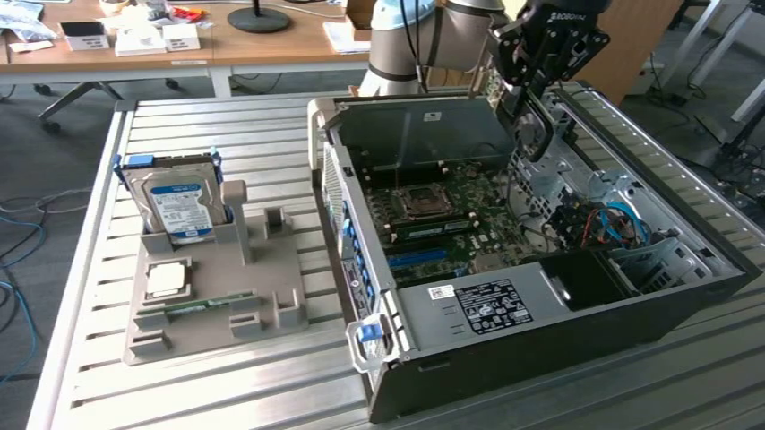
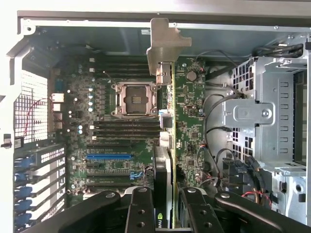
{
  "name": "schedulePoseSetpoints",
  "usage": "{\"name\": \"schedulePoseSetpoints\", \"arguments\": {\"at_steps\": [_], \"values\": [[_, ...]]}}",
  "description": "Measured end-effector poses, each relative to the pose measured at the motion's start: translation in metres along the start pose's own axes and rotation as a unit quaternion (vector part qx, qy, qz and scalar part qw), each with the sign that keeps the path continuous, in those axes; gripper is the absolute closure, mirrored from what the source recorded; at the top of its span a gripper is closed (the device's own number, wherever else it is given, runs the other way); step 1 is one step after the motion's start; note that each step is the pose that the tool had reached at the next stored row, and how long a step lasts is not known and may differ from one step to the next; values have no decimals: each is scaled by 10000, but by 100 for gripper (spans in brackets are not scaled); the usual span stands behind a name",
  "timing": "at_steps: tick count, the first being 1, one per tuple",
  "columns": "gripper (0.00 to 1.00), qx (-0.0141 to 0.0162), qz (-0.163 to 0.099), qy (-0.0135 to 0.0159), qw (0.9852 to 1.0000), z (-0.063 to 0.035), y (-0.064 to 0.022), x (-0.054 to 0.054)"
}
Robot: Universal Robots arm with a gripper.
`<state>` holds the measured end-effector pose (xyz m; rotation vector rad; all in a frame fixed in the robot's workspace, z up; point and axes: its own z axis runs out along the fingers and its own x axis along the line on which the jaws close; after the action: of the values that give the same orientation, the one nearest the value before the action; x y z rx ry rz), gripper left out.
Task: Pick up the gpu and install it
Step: 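Pick up the gpu and move the gpu toward the slot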
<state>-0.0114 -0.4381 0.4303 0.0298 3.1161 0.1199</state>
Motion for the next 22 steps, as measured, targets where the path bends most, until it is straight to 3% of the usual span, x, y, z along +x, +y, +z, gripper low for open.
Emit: {"name": "schedulePoseSetpoints", "arguments": {"at_steps": [22], "values": [[73,0,-1,0,10000,11,9,-450]]}}
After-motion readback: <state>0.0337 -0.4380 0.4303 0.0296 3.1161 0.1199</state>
